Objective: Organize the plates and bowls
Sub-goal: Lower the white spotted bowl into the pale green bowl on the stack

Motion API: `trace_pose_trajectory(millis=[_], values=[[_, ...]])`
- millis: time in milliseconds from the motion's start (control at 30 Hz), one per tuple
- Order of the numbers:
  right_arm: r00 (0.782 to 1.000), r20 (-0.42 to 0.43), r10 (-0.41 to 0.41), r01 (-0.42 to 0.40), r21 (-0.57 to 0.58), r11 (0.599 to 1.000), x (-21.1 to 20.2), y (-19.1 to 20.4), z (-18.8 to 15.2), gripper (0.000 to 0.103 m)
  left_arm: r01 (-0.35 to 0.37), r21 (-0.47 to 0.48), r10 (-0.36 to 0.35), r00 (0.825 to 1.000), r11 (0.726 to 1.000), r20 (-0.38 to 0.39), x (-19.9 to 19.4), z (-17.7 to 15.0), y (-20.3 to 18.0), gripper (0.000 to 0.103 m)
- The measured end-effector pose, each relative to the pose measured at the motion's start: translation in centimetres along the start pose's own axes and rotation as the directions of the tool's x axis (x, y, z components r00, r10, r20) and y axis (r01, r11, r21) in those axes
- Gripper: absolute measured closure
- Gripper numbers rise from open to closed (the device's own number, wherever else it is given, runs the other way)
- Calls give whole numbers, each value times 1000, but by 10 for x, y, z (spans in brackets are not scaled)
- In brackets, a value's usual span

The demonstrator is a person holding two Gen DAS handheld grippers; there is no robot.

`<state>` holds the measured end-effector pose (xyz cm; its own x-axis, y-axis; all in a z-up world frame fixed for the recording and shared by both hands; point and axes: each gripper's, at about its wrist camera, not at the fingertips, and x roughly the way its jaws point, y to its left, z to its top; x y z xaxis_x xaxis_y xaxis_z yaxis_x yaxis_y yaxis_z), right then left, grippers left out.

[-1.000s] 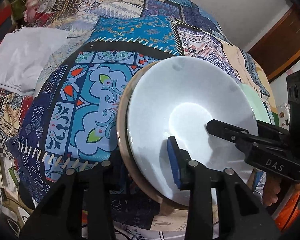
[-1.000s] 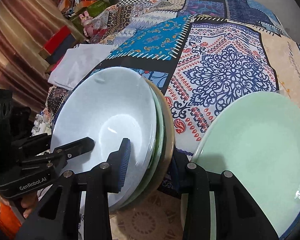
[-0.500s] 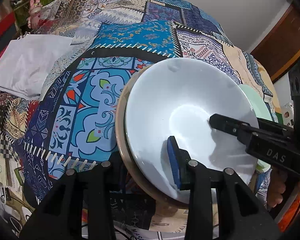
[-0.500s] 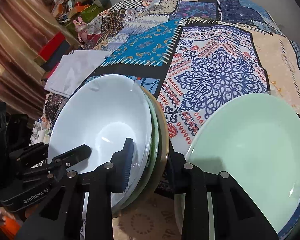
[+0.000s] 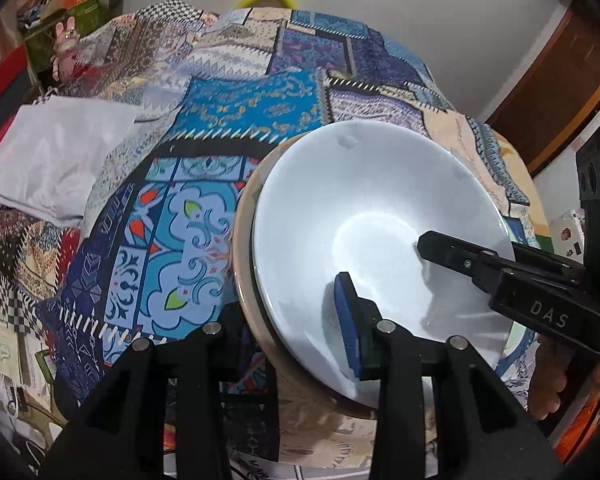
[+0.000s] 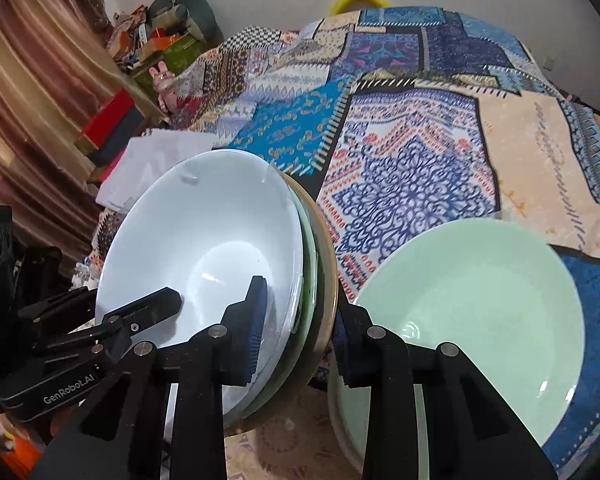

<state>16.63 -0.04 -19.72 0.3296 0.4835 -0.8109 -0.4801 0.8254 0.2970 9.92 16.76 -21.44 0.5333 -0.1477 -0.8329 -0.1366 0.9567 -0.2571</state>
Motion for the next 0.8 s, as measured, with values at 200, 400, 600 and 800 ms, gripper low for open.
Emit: trace_pose_trajectory(millis=[200, 400, 600, 800], values=[[999, 35, -13, 13, 9, 1000, -17, -8, 4, 76, 9, 30, -9, 1000, 1000, 20, -9, 10, -16, 67], [997, 66, -33, 31, 35, 999, -33, -24, 5, 76, 25, 64, -27, 999, 998, 30, -12, 16, -37, 67], [995, 84, -61, 56, 65, 996, -49, -42, 1, 76, 47, 101, -50, 998, 994, 27, -9, 20, -62, 67], [992, 89, -94, 85, 98, 992, -63, -62, -6, 76, 70, 136, -73, 997, 988, 15, -2, 22, -89, 67]])
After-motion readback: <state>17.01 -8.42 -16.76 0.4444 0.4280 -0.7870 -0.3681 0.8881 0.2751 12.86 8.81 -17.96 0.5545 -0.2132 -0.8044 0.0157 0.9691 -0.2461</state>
